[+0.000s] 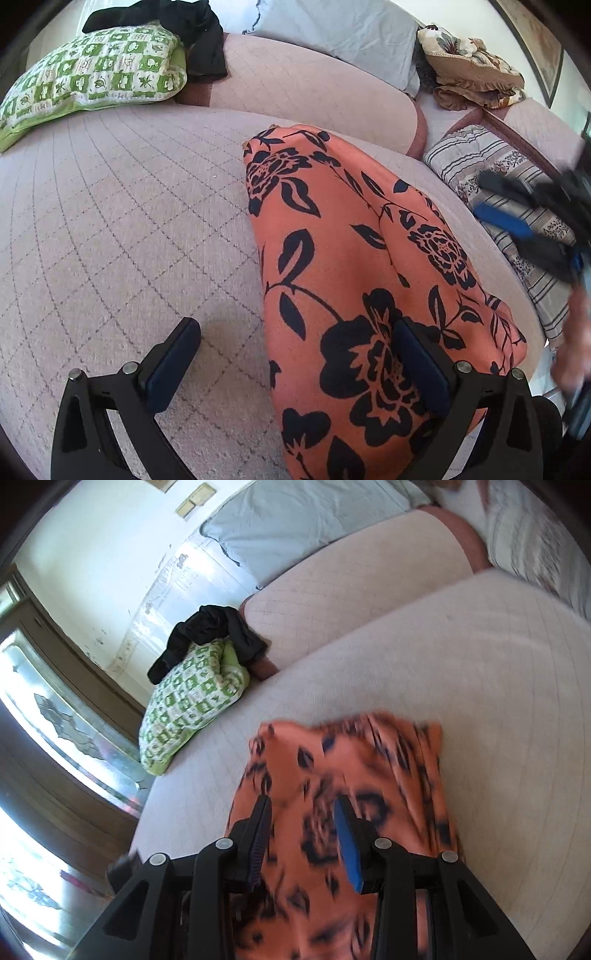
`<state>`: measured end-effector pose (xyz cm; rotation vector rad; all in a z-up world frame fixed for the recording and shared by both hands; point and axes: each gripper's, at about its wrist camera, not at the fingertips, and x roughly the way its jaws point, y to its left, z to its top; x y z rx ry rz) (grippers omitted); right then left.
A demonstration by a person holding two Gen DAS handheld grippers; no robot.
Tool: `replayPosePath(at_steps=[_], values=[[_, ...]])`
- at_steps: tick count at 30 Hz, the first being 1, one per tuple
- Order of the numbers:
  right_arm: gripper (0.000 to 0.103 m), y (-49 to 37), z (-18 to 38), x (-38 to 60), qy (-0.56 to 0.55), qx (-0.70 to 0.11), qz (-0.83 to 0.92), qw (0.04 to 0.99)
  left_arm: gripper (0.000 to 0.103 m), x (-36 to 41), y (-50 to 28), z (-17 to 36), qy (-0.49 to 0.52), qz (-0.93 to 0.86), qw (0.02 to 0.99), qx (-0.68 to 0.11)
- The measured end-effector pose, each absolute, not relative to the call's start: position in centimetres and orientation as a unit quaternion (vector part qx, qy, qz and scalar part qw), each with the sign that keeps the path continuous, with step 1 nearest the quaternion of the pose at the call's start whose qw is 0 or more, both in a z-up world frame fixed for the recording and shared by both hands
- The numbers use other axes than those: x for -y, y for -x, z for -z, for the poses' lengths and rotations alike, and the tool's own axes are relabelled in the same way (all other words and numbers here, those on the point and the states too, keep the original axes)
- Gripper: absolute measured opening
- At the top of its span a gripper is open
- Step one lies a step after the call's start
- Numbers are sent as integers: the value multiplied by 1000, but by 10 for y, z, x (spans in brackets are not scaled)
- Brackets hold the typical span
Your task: Fold small clothes
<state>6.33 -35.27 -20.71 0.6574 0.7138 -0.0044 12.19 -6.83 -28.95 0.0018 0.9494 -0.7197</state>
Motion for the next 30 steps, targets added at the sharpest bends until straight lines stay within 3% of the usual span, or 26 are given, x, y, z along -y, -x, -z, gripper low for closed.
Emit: replayPosePath(at_steps=[4, 5, 7, 15, 30], values=[[41, -112, 215, 362, -295, -395, 37, 870, 103, 70, -122, 289, -9, 338, 832, -440], [47, -125, 230, 366, -290, -427, 51, 855, 103, 70, -121, 289, -9, 339, 832, -440], [48, -145, 270, 374, -289, -485, 65, 823, 103, 71, -120, 289, -11, 338, 832, -440], [47, -138, 269, 340, -163, -435, 92, 881, 103, 73, -119, 286, -23, 327, 836, -439], [47, -123, 272, 350, -202, -402, 78, 890, 103, 83, -100, 270, -99, 289, 850, -429]])
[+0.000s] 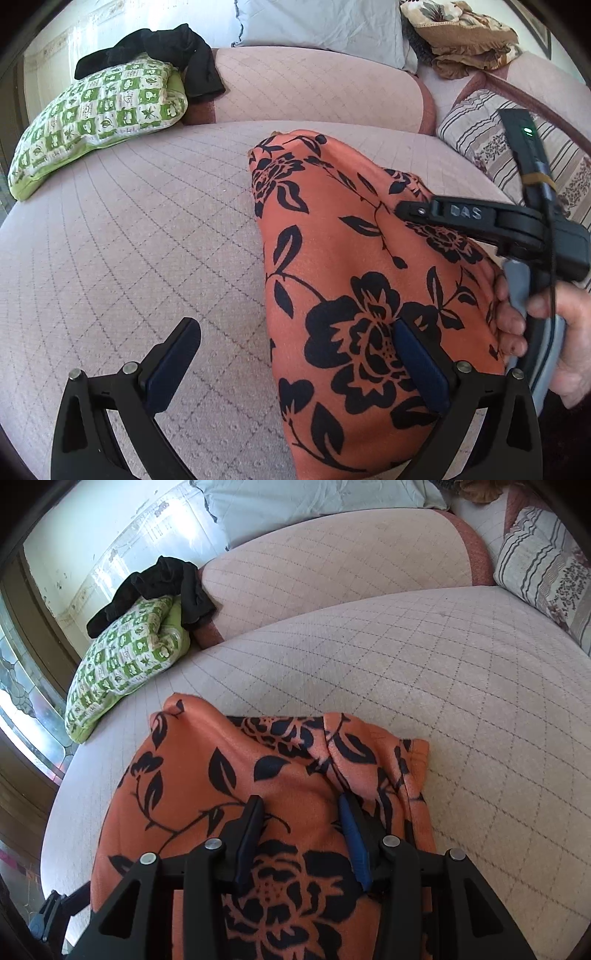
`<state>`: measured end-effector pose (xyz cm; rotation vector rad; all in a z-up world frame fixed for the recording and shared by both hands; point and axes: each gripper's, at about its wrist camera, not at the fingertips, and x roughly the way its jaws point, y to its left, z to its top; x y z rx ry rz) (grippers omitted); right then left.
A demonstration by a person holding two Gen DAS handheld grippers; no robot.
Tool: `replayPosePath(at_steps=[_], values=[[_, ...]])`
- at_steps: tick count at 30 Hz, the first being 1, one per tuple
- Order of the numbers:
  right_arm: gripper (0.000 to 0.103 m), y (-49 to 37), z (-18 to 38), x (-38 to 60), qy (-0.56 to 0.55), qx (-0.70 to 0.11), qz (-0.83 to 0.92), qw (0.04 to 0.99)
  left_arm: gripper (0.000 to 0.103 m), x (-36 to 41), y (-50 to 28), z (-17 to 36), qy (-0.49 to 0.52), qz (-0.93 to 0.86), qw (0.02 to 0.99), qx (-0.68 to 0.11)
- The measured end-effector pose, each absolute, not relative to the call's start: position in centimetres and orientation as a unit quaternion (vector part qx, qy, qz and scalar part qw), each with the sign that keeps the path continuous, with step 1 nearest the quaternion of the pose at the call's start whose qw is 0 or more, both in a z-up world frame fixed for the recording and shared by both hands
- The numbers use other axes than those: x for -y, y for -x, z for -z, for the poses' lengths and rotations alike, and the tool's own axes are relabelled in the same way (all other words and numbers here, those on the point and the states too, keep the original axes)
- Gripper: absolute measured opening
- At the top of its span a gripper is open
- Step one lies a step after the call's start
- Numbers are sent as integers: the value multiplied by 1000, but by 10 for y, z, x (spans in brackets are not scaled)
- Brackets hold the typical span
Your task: Fold small clothes
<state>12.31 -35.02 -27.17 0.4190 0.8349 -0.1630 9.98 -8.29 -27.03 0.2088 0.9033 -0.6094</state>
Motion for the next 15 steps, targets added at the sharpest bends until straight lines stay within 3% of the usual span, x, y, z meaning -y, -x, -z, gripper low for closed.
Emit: replayPosePath(at_steps=[8, 15], values=[[48, -66, 276, 349, -212, -364, 68, 904, 103, 80, -93, 272, -107, 278, 854, -428], [48, -44, 270, 348, -214, -377, 61, 899, 103, 83, -89, 272, -105, 259, 857, -434]])
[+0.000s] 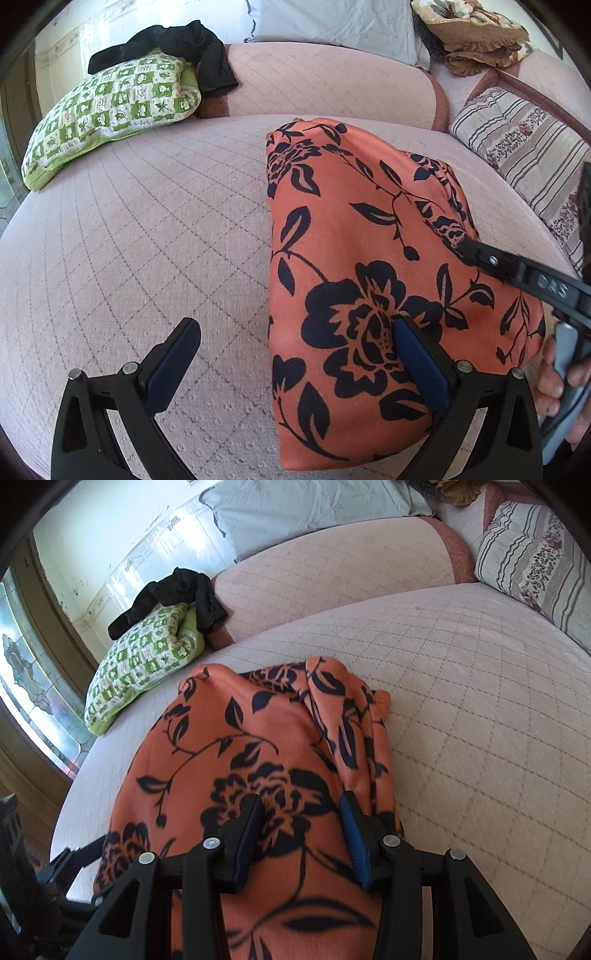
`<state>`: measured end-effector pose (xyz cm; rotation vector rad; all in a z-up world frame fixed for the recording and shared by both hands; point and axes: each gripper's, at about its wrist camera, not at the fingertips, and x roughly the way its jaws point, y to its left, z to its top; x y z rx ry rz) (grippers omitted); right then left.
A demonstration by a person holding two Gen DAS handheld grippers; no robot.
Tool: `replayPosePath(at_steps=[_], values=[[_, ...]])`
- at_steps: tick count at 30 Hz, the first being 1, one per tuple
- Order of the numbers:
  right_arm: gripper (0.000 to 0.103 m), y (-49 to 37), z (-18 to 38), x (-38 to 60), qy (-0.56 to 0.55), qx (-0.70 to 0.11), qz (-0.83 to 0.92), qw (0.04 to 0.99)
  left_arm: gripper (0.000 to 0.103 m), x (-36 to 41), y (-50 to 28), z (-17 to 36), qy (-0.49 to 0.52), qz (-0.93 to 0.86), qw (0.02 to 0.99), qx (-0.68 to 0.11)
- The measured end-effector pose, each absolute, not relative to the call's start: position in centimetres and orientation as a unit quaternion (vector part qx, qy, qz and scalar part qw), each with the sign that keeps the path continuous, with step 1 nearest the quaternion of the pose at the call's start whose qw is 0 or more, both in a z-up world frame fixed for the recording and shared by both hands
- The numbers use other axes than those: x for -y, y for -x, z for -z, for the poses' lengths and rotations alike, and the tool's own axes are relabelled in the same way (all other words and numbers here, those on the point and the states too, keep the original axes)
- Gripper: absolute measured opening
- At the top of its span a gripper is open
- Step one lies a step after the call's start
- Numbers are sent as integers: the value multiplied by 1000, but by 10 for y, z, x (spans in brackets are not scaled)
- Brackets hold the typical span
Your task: Fold small clothes
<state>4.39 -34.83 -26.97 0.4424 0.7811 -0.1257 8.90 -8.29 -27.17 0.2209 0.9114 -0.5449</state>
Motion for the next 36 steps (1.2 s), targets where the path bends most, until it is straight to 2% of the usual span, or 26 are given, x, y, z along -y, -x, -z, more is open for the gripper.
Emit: replayPosePath(at_steps=[15, 20, 25, 36], values=[[50, -32, 272, 363, -254, -397, 35, 881, 103, 97, -83, 267, -153, 236, 863, -420], [61, -38, 271, 363, -260, -406, 25, 876, 103, 105, -79, 265, -172, 225, 868, -409], [66, -44, 269, 357, -242, -414, 18, 877, 103, 108, -79, 264, -178, 220, 867, -409], [66, -48, 268, 360, -259, -422, 13, 869, 103, 114, -80, 262, -187, 216, 864, -415]])
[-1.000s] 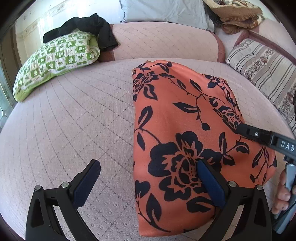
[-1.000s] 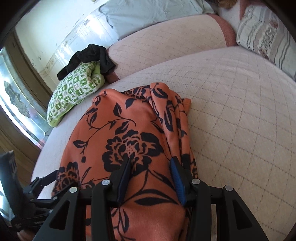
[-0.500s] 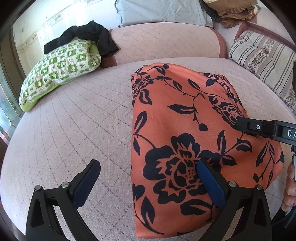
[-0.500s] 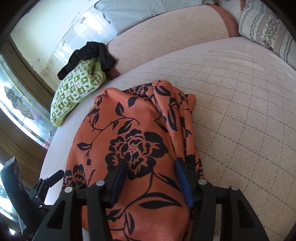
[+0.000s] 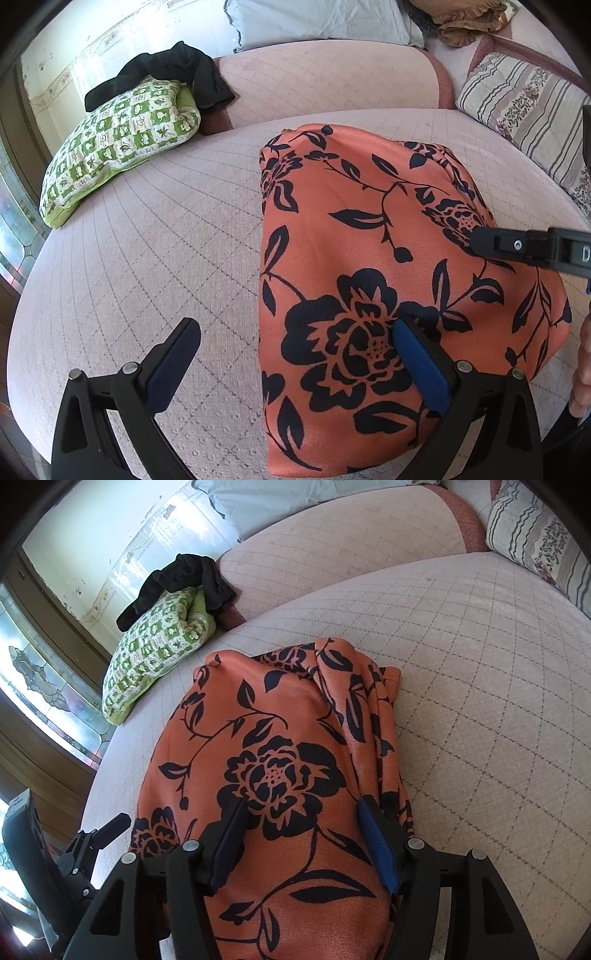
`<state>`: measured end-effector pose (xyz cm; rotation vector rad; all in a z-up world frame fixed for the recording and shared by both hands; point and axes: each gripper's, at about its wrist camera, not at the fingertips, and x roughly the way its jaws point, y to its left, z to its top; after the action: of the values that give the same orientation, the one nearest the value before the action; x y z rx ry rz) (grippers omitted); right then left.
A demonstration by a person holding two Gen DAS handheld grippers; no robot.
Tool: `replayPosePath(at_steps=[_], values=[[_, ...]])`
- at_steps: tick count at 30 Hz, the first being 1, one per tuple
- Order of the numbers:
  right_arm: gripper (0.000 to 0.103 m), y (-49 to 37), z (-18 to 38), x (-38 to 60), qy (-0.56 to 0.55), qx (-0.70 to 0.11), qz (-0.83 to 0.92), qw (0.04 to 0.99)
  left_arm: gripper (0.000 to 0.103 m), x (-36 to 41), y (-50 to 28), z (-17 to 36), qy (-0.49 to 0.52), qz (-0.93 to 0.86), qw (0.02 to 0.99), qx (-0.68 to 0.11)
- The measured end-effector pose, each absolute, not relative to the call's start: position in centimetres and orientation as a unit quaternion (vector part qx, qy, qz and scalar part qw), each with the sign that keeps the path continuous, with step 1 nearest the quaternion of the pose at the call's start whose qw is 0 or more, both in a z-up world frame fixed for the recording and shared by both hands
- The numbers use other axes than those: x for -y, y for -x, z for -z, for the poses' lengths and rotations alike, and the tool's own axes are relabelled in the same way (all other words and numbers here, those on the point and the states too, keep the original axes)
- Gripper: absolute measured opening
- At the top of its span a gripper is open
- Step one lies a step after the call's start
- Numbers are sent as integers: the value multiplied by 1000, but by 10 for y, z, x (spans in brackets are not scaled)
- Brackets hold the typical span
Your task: Fold small clothes
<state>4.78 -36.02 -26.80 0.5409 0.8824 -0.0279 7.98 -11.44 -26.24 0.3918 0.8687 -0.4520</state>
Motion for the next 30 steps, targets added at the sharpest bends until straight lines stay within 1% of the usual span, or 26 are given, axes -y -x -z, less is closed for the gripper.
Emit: replayPosePath(at_steps=[12, 18, 24, 25, 26, 27, 30], values=[[66, -44, 264, 388, -341, -408, -16, 847, 103, 124, -80, 260, -208, 211, 858, -419], [66, -40, 263, 409, -371, -399, 3, 839, 103, 130, -92, 248, -221, 224, 843, -435], [66, -39, 273, 436, -417, -401, 19, 815, 103, 127, -135, 234, -168, 247, 823, -483], [67, -39, 275, 440, -426, -402, 20, 810, 103, 127, -144, 235, -156, 251, 815, -499], [70, -39, 277, 444, -434, -402, 22, 806, 103, 126, -153, 238, -142, 253, 807, -514], [71, -39, 279, 447, -441, -404, 24, 801, 103, 125, -161, 240, -128, 258, 799, -528], [73, -41, 286, 454, -459, -411, 20, 787, 103, 122, -180, 250, -86, 272, 775, -564]])
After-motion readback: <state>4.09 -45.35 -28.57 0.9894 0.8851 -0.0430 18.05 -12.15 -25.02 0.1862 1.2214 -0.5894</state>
